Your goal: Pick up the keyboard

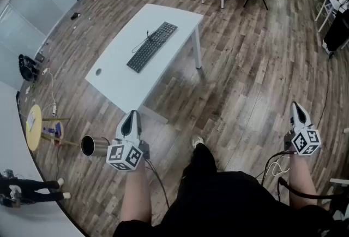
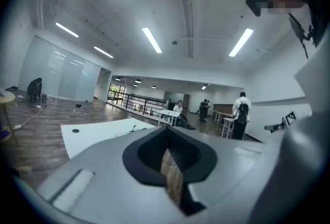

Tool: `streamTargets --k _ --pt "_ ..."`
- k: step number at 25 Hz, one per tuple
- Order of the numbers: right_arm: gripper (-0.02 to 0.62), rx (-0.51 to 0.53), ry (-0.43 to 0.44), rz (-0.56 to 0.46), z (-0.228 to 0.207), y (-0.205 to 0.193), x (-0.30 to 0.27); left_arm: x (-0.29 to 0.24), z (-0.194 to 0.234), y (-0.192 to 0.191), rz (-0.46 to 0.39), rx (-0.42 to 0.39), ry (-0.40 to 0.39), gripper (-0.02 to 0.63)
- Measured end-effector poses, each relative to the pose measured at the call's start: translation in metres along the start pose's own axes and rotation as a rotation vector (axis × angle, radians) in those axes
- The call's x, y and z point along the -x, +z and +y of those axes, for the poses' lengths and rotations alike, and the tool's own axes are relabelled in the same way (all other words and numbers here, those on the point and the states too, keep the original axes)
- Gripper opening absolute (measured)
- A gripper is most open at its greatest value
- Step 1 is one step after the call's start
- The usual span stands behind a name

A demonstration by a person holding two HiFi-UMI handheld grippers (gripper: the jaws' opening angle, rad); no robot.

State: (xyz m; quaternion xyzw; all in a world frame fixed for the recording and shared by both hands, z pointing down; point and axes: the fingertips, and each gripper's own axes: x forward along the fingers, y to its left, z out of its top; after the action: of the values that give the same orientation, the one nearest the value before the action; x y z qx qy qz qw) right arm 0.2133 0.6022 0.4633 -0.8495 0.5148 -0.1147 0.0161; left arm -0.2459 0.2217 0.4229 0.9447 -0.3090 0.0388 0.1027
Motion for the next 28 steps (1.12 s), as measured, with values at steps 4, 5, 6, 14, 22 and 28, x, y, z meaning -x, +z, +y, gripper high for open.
streamTargets --k 4,5,6,14,22,28 --pt "0.002 0.024 0.033 -0.008 0.025 0.026 -0.076 -0.065 0.043 0.030 0.003 -0.019 -0.004 -0.002" --pt "0.002 0.029 0.038 -0.011 0.031 0.032 -0.093 -0.080 0.052 0.038 0.001 -0.021 -0.005 -0.002" --pt "0.002 0.031 0.039 -0.016 0.036 0.038 -0.109 -0.096 0.061 0.045 0.000 -0.024 -0.009 -0.002" --pt "0.002 0.025 0.065 -0.010 0.084 0.053 -0.216 -0.195 0.110 0.069 -0.009 -0.021 -0.065 -0.002" --pt "0.002 -0.009 0.068 -0.048 0.082 0.082 -0.300 -0.224 0.146 0.068 -0.006 0.021 -0.009 -0.002" --pt "0.002 -0.006 0.176 -0.054 0.103 0.088 -0.407 -0.234 0.192 0.079 -0.018 0.005 0.107 -0.002"
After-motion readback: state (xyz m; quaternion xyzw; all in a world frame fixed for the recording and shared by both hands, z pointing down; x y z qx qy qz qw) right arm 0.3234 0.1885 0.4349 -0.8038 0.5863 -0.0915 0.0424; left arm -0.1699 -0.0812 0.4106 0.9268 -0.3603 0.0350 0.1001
